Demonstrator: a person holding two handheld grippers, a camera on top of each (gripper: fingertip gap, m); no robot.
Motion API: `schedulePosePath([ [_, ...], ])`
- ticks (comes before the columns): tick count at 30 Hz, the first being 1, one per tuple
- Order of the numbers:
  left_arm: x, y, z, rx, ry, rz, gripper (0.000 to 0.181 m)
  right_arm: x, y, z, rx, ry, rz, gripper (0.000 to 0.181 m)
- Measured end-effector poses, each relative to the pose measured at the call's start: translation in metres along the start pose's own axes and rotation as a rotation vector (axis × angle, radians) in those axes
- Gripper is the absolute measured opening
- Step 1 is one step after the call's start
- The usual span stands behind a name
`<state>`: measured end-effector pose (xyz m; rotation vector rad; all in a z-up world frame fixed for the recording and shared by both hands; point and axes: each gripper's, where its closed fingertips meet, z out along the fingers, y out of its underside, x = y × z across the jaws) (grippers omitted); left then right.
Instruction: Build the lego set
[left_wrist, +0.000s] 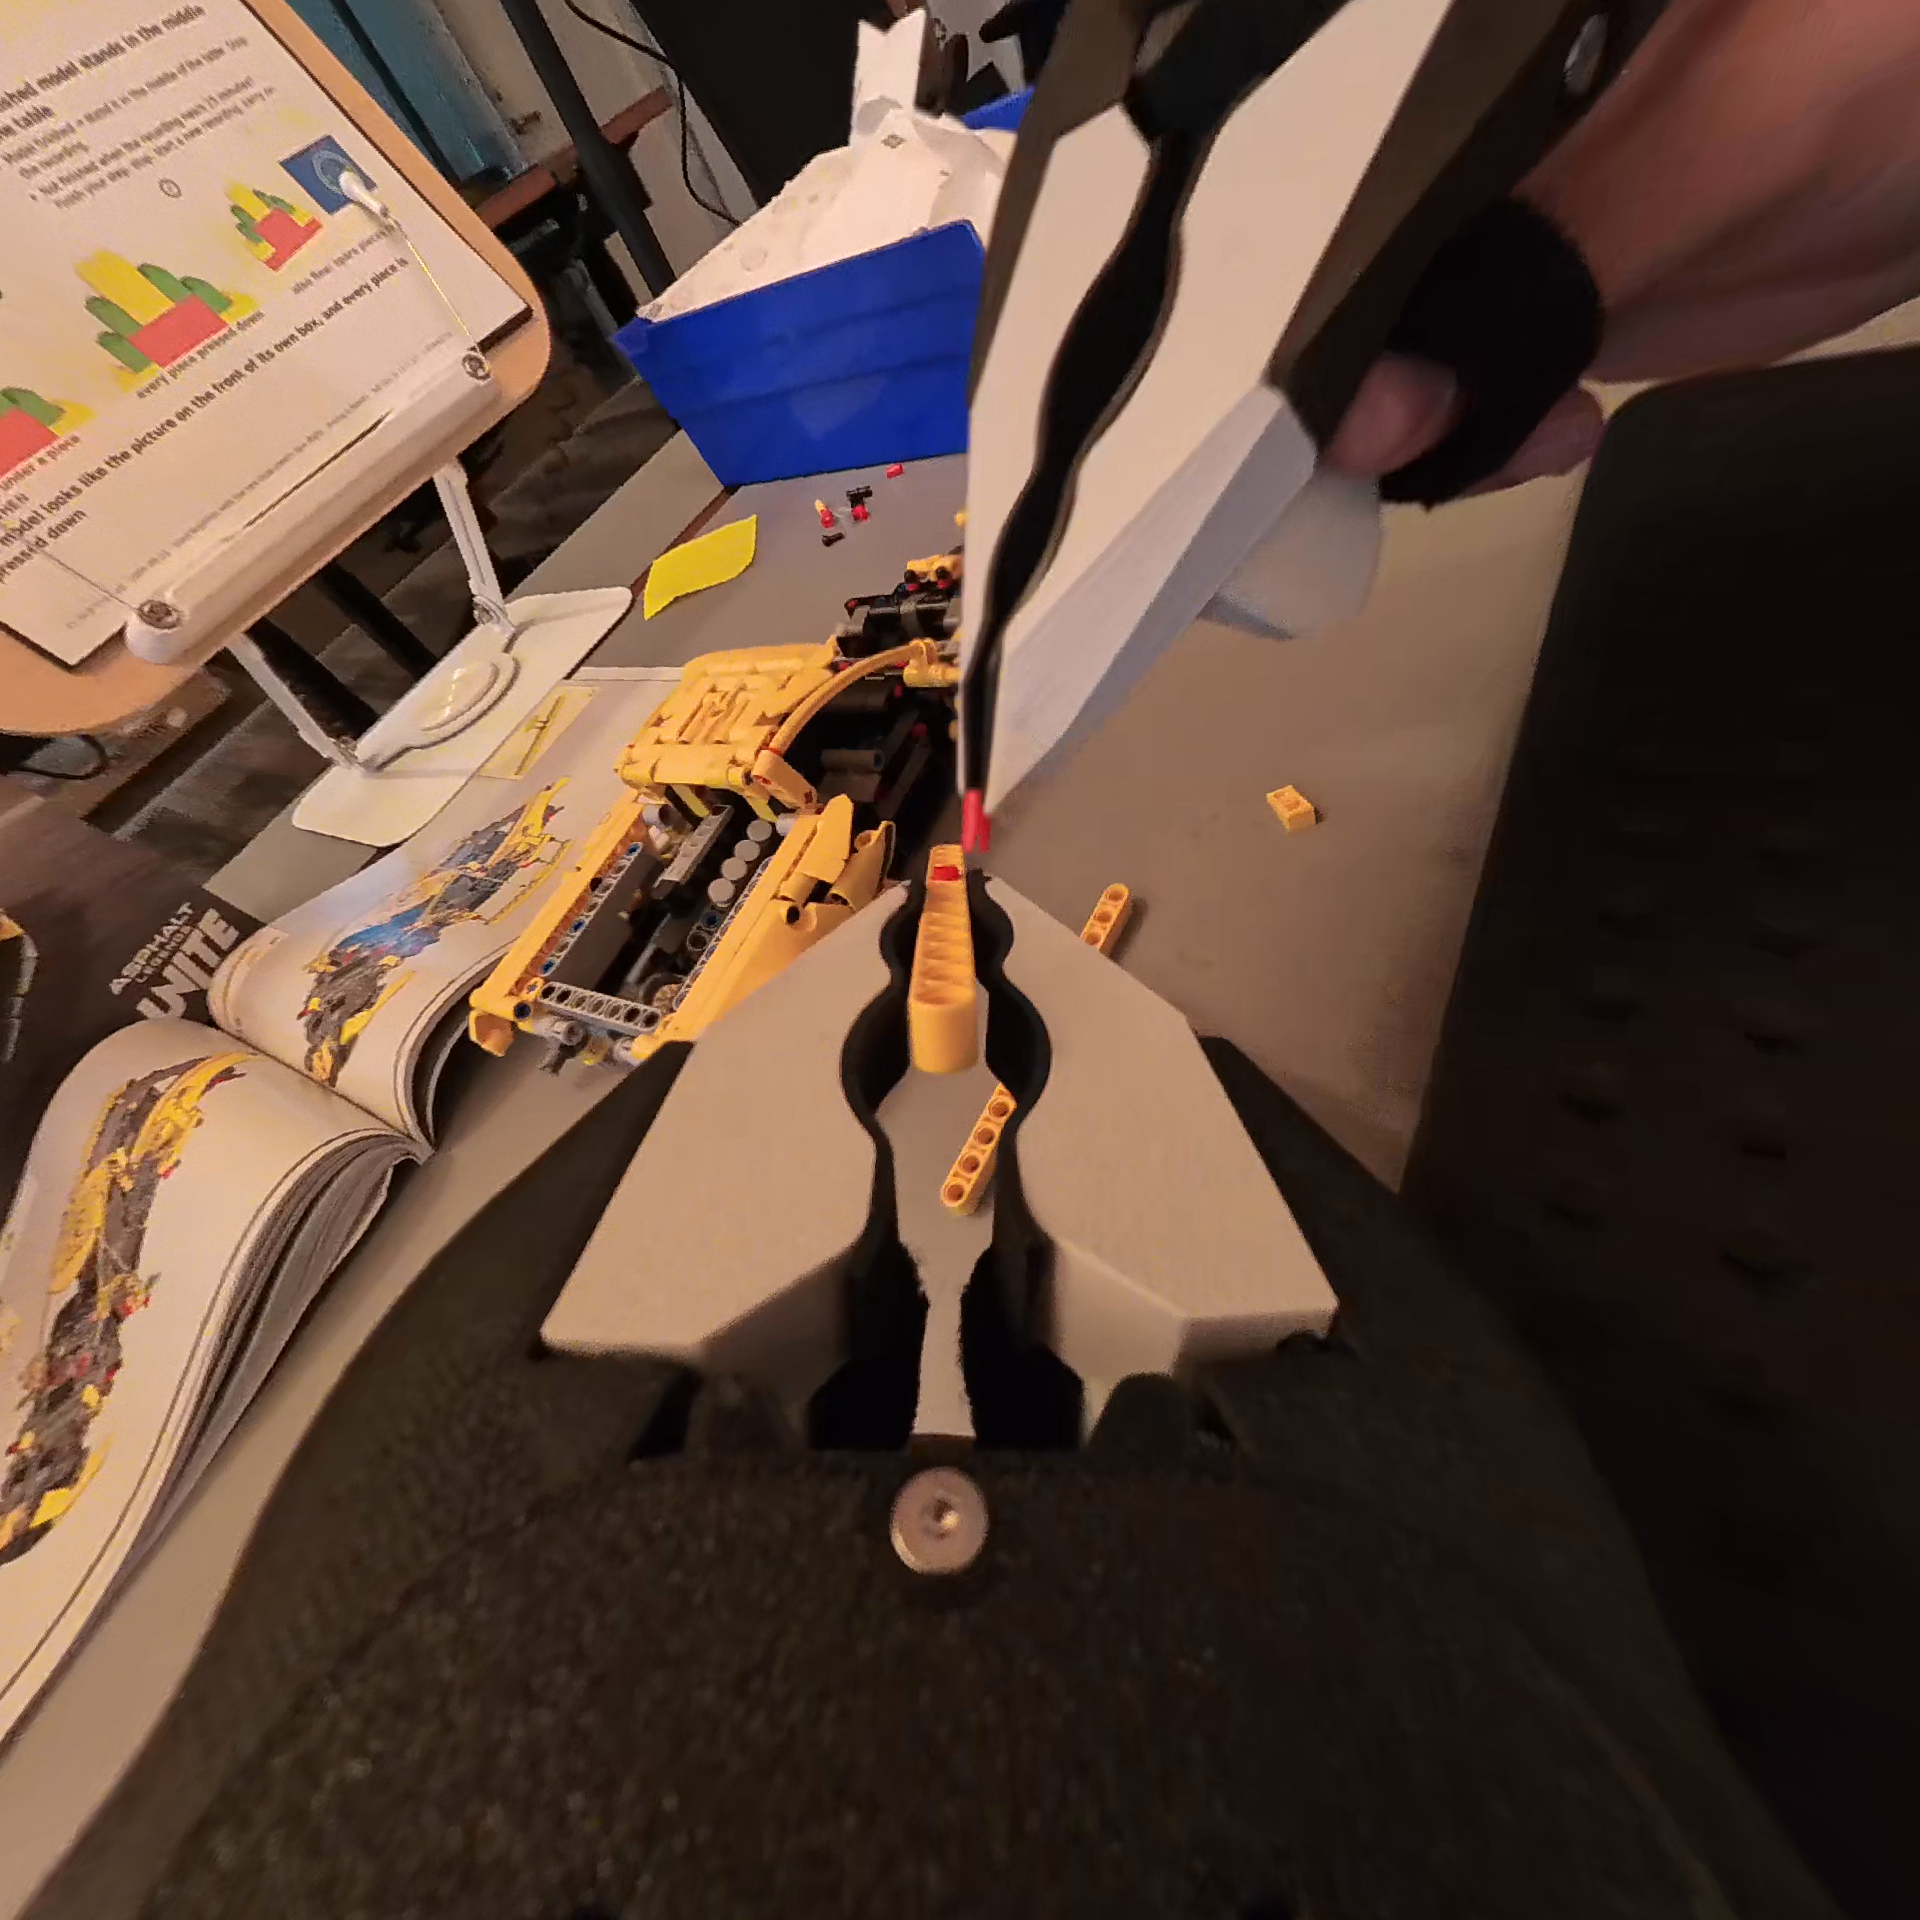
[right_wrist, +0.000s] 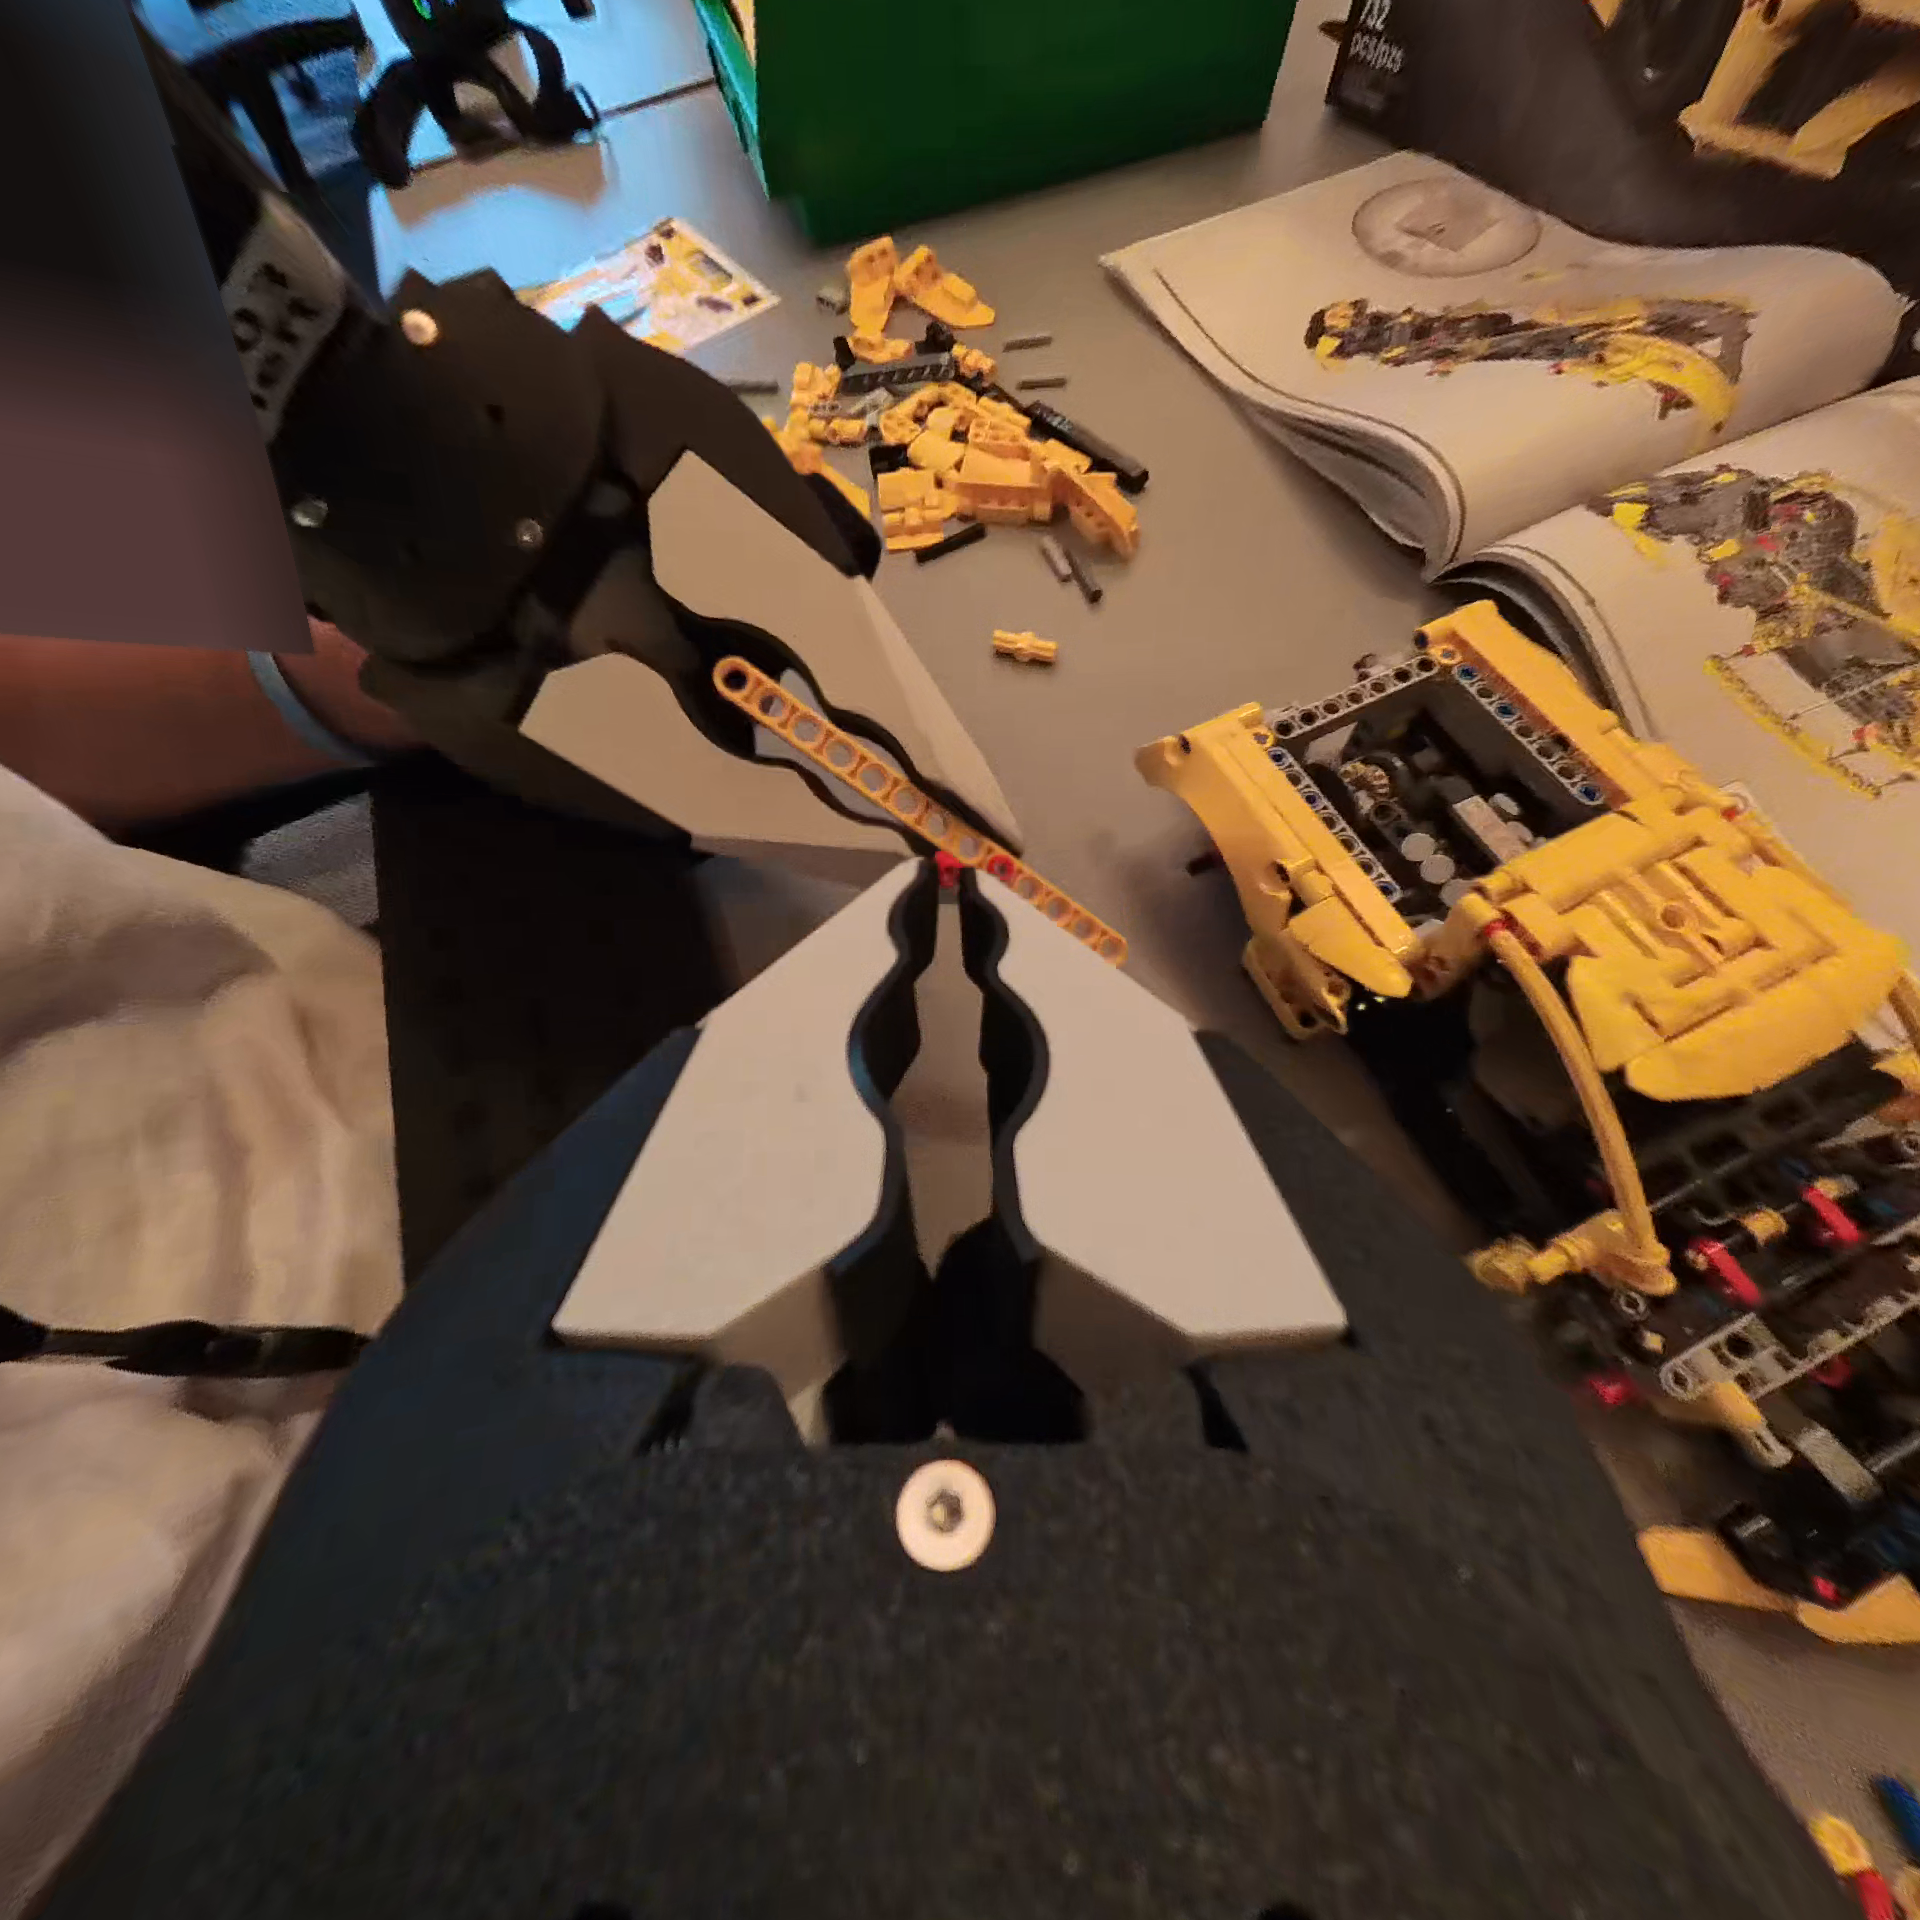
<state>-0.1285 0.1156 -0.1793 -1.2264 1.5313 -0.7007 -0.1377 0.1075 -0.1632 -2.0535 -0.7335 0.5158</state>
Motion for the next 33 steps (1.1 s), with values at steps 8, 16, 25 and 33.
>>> schedulePosePath([
  [8,0.004,0.003,0.003,-0.033,-0.025,0.072,0.007,0.004,0.006,0.009,-0.069,0.024,-0.057,0.003],
  [16,0.007,0.008,0.006,-0.07,-0.045,0.151,0.007,0.006,0.014,0.011,-0.159,0.04,-0.111,0.002],
  [25,0.009,0.013,0.008,-0.125,-0.08,0.231,0.006,0.005,0.024,0.014,-0.193,-0.002,-0.054,0.002],
  [33,0.016,0.015,0.012,-0.12,-0.04,0.255,0.007,0.004,0.03,0.006,-0.189,-0.032,-0.057,0.003],
])
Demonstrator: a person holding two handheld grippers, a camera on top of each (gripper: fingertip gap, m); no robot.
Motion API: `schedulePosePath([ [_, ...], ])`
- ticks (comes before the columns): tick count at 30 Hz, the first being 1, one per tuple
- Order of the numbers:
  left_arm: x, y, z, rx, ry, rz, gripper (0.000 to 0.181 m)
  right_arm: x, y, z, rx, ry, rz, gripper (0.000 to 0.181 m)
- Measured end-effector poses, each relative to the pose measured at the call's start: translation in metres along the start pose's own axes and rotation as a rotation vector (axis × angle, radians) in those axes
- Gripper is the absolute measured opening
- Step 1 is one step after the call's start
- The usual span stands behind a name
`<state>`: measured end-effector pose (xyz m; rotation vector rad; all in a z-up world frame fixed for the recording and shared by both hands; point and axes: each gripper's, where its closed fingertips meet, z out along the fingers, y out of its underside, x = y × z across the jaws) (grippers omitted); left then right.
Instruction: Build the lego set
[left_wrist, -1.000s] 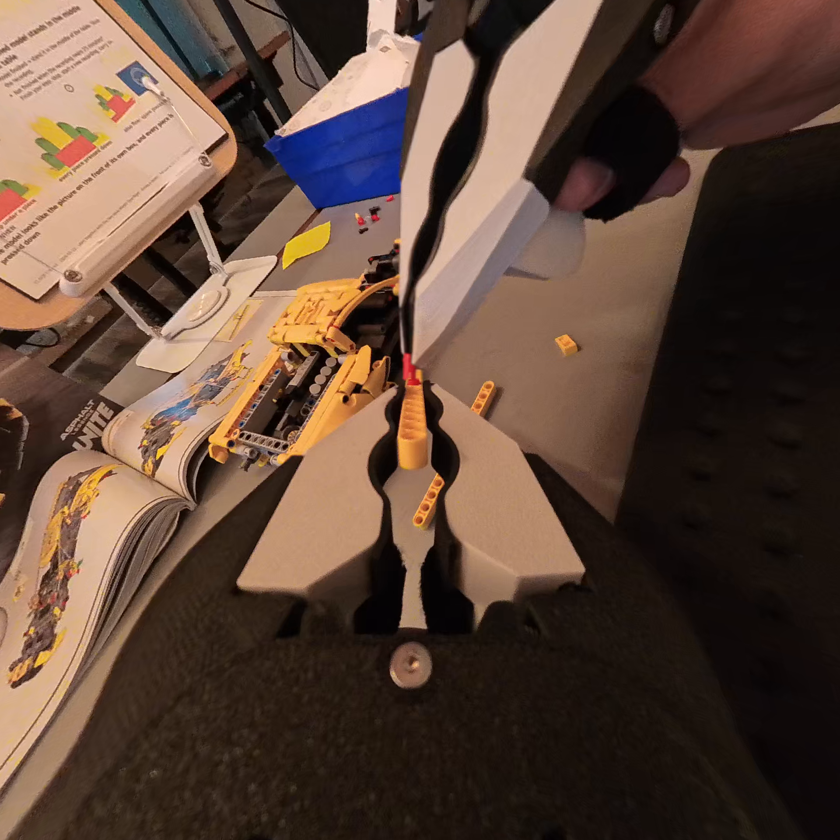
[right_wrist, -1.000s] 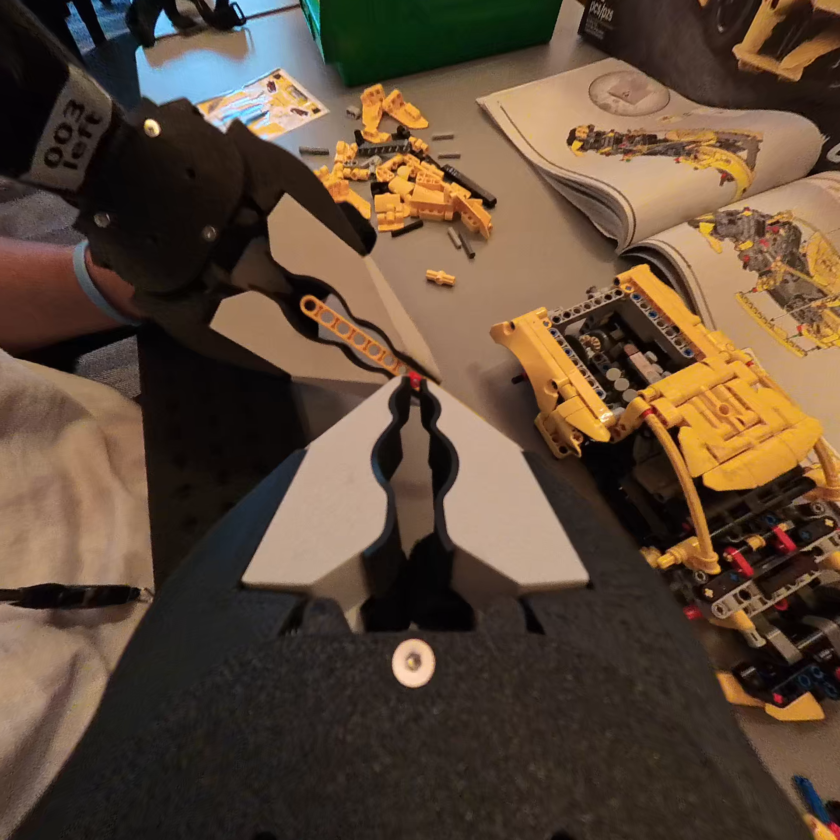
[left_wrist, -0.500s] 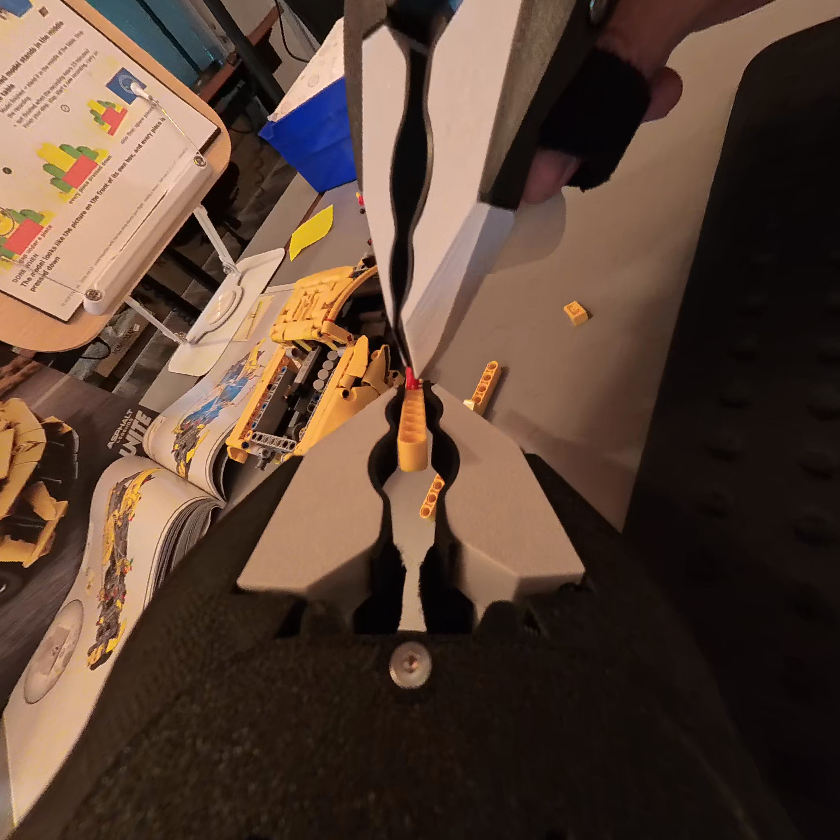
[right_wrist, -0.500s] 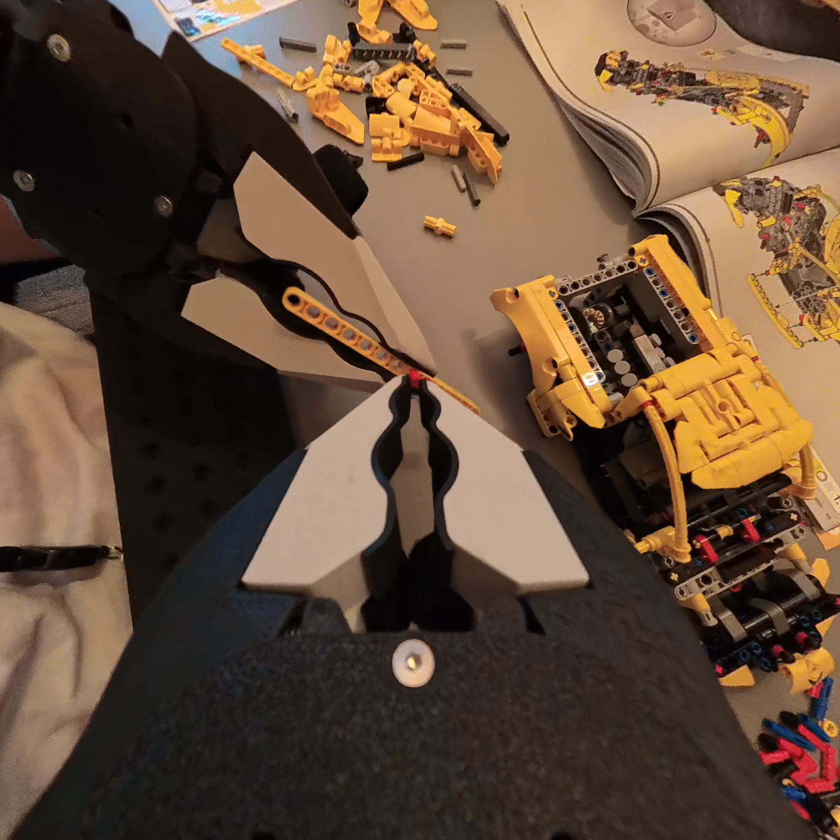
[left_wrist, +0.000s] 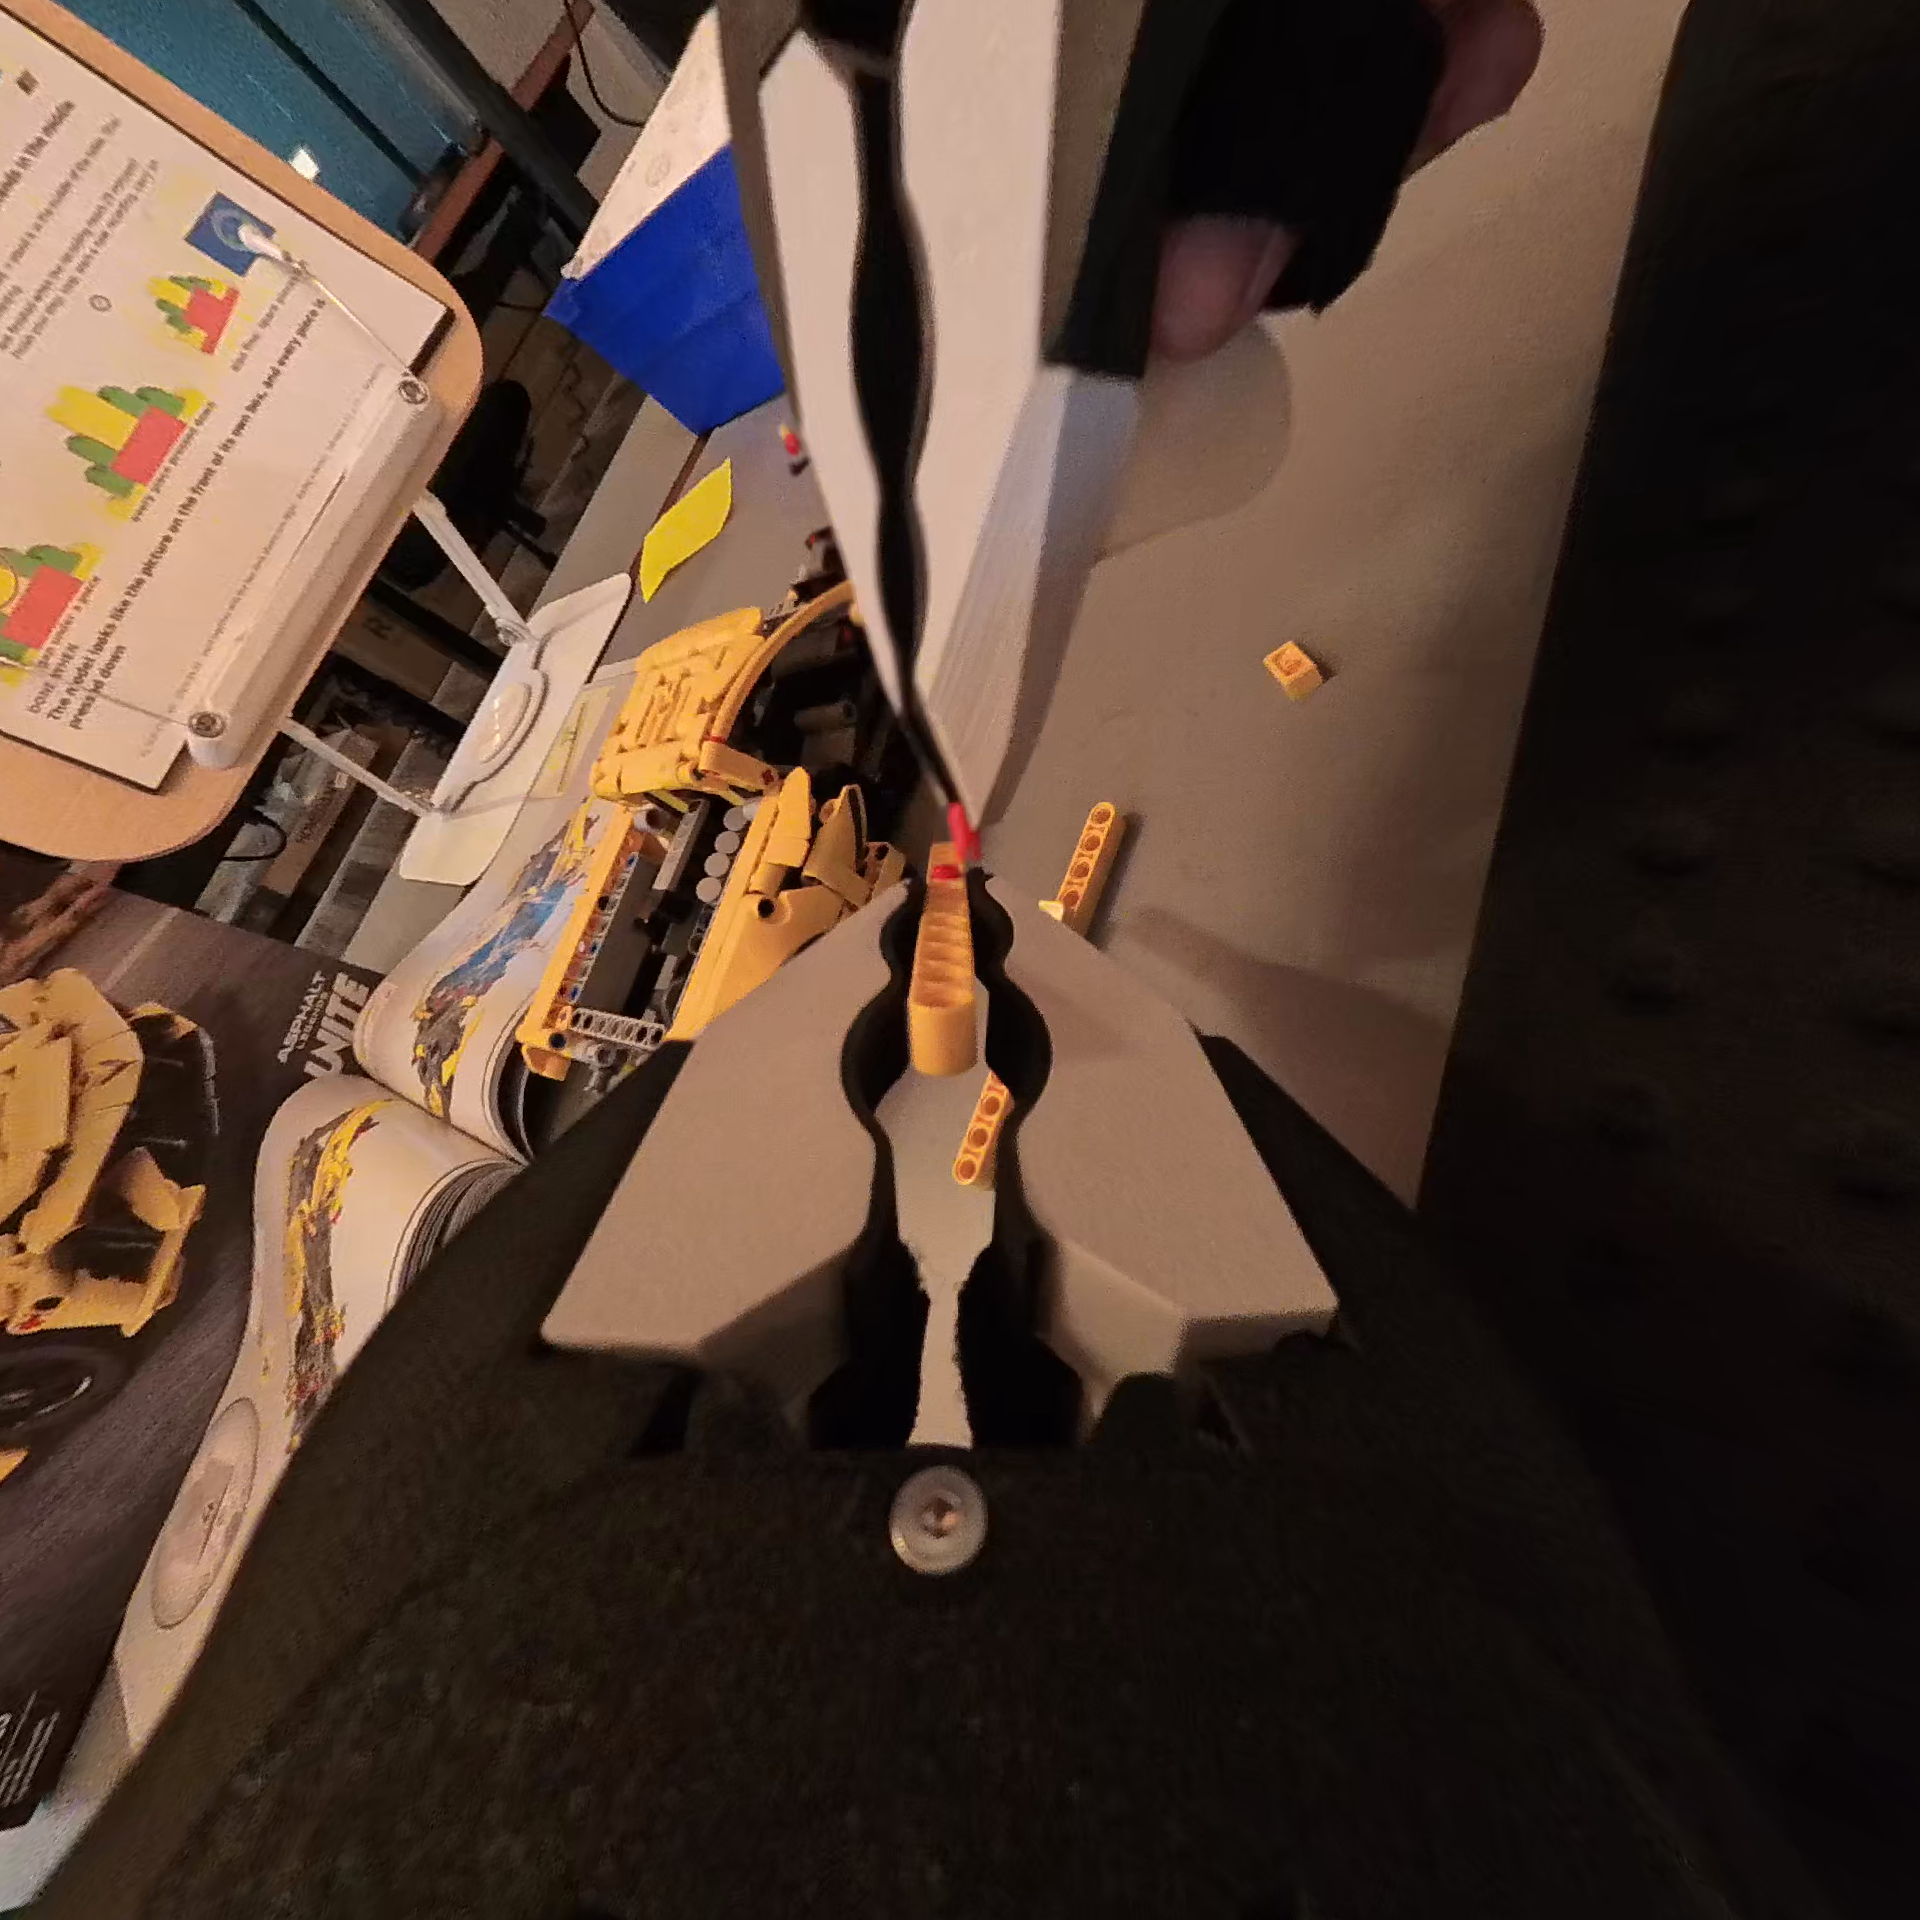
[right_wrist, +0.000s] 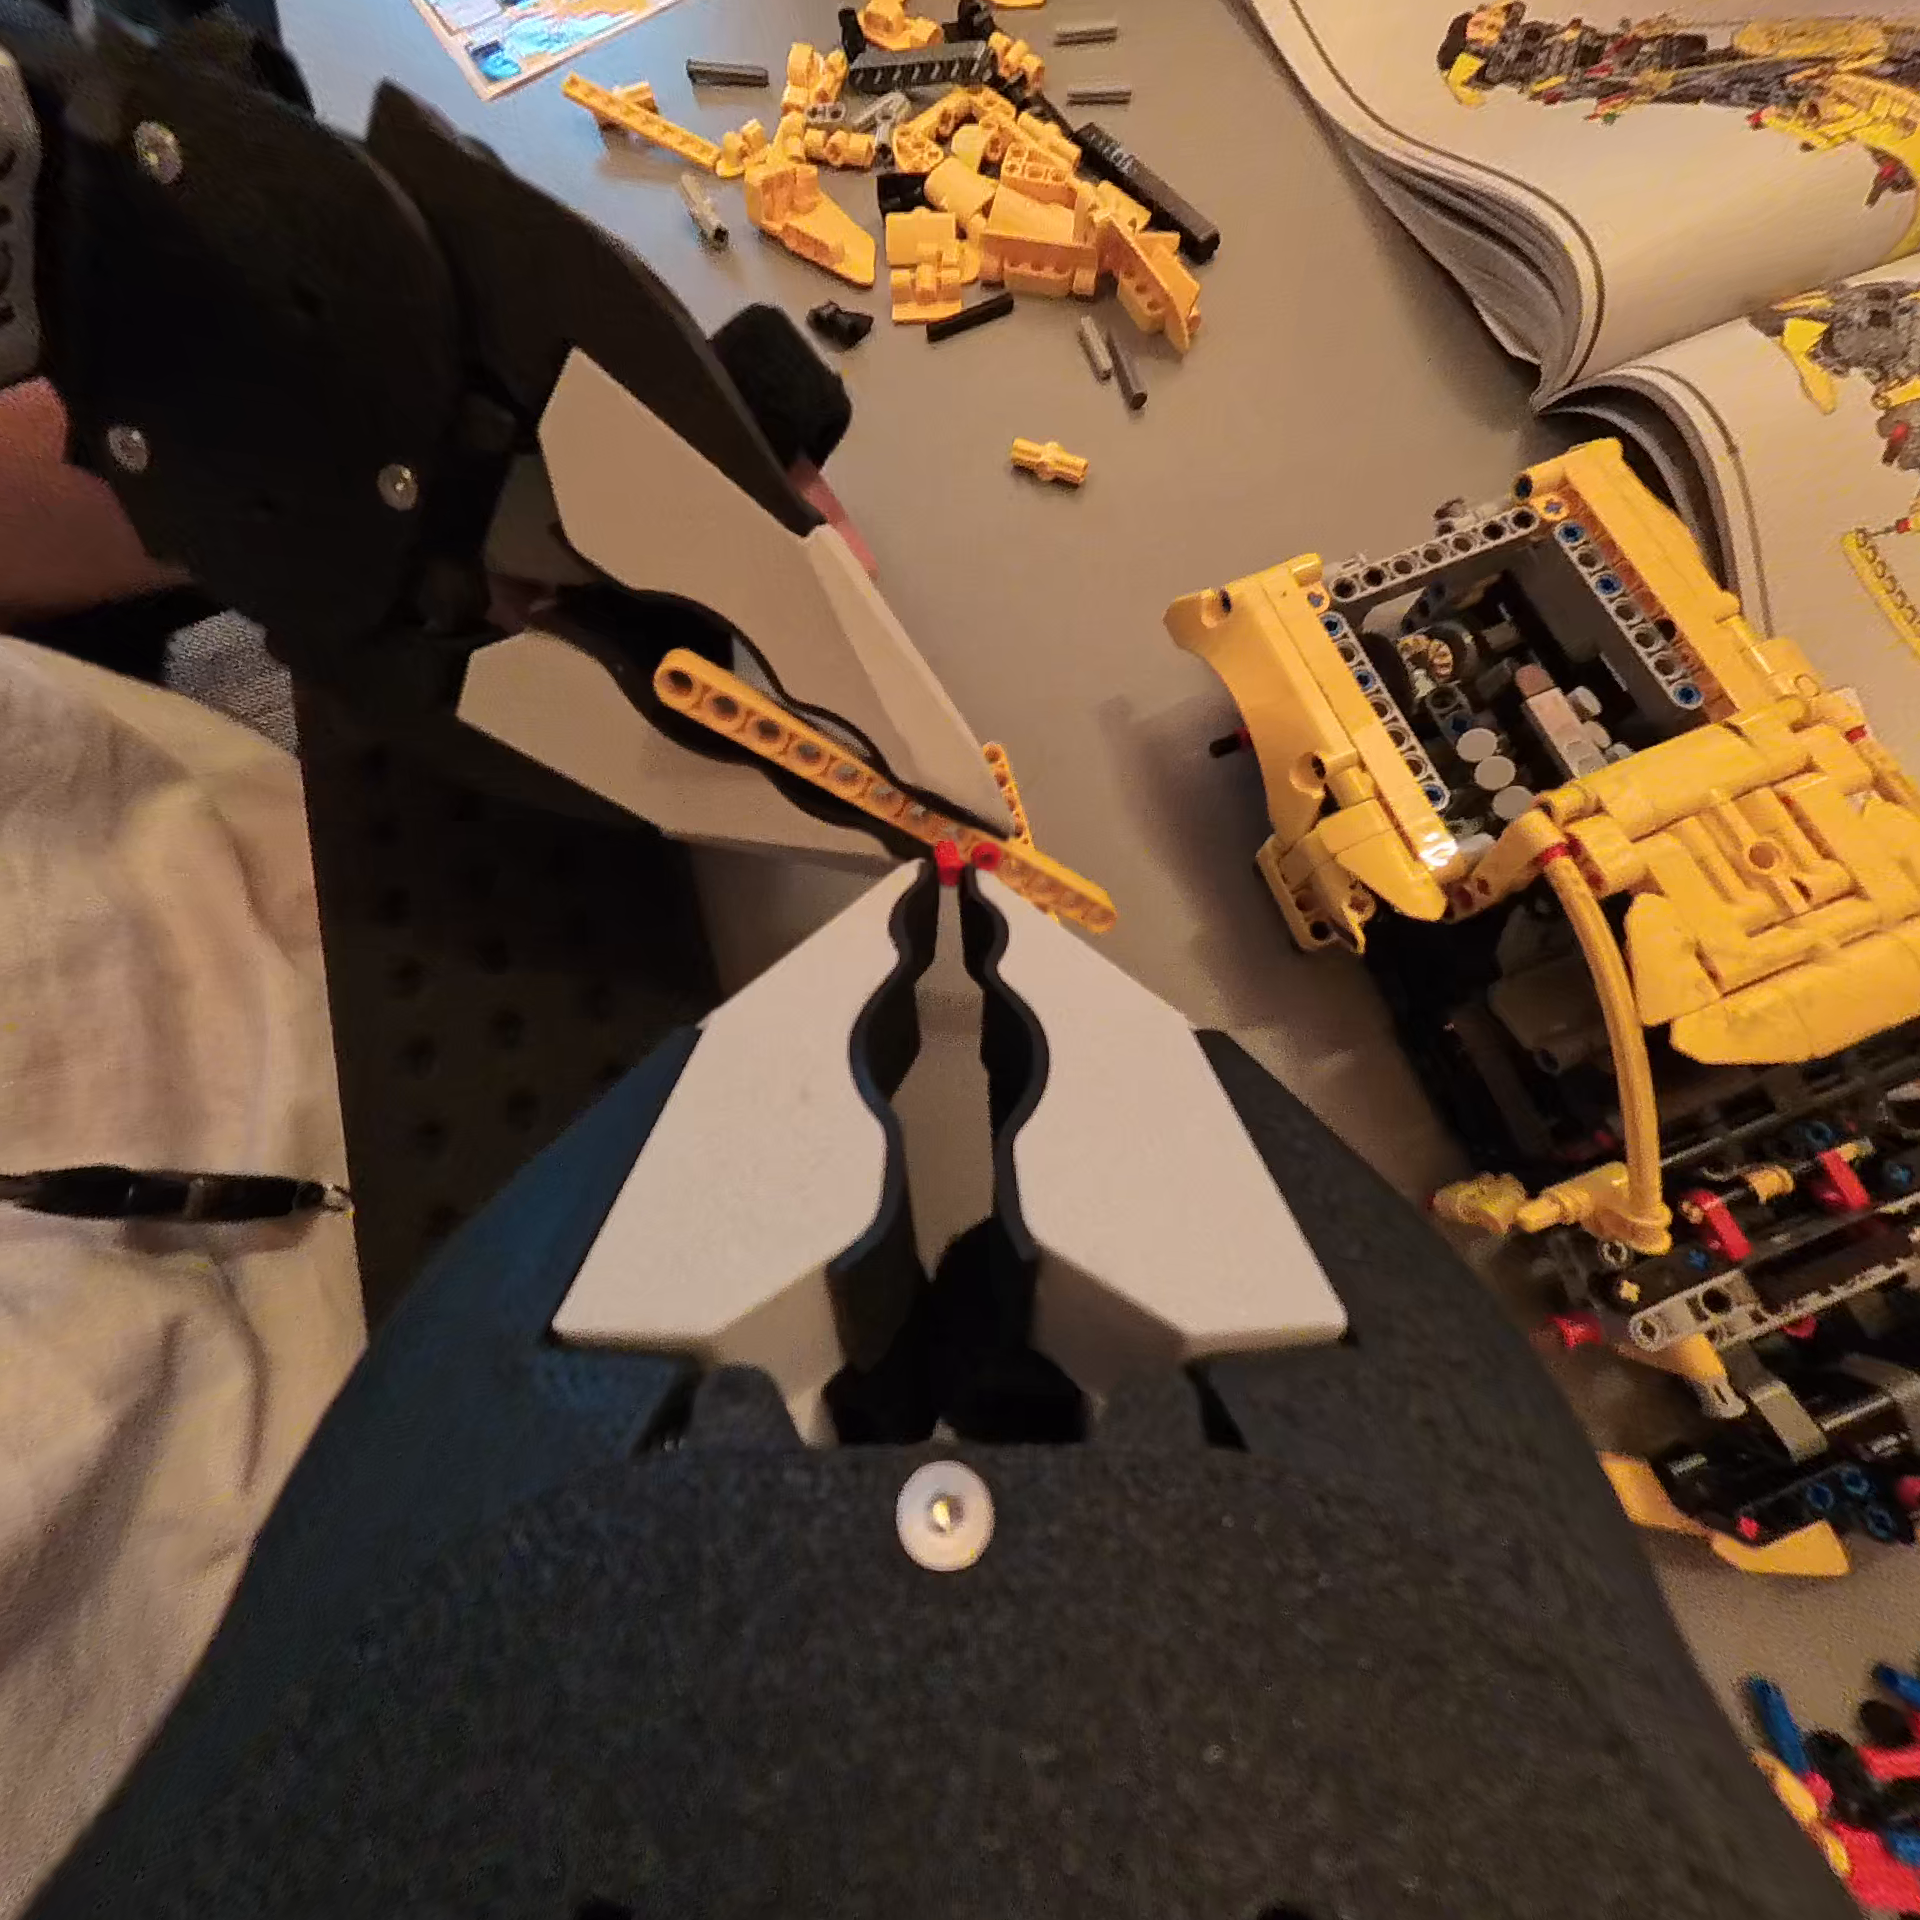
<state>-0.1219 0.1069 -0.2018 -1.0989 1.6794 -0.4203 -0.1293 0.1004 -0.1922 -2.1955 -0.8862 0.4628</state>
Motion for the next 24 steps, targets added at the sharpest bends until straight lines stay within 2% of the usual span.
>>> schedulePosePath([
  [4,-0.001,0.007,0.002,-0.023,0.01,-0.02,0.007,0.013,0.023,-0.024,-0.099,0.044,0.002,0.003],
  [9,-0.002,0.008,0.002,-0.022,0.017,-0.052,0.007,0.036,0.106,-0.061,-0.507,0.107,-0.029,0.003],
  [12,-0.002,0.009,0.002,-0.026,0.015,-0.049,0.007,0.043,0.134,-0.074,-0.646,0.12,-0.025,0.003],
  [17,-0.002,0.011,0.003,-0.034,0.013,-0.044,0.007,0.052,0.153,-0.08,-0.715,0.143,-0.037,0.003],
  [24,0.001,0.011,0.004,-0.038,0.023,-0.038,0.007,0.049,0.16,-0.078,-0.728,0.125,-0.027,0.004],
])
